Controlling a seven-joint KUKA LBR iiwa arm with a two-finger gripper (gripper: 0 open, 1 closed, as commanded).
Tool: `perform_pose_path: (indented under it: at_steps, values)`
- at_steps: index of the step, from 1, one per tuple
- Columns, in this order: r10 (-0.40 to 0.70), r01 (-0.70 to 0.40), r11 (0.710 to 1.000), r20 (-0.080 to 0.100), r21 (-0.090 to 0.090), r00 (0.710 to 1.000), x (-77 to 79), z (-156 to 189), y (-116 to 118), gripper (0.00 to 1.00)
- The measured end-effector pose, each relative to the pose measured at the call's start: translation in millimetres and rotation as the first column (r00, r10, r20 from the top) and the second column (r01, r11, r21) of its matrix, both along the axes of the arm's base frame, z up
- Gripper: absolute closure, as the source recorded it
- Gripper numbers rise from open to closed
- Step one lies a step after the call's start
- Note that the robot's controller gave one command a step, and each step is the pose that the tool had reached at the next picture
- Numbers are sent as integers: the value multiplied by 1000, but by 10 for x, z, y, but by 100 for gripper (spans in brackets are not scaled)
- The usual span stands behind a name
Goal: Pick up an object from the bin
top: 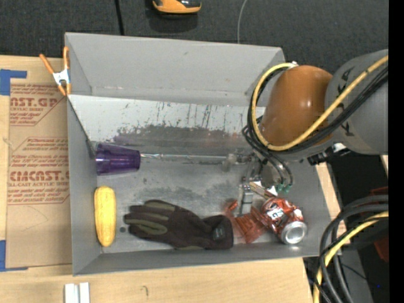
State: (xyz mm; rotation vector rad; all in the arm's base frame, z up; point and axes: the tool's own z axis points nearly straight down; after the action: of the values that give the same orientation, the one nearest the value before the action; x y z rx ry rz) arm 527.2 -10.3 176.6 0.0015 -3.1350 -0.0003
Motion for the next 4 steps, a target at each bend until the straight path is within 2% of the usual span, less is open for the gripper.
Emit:
perform_pose_path:
  at_steps: [1,2,3,4]
  values:
    - [0,0,1000,8,0,1000,18,42,0,0]
    - [73,-73,997,13,-1,997,-90,-343,-76,0]
    - [273,-273,962,9,-1,962,-238,-817,-39,0]
    - [323,-323,946,6,1,946,-256,-1083,-175,0]
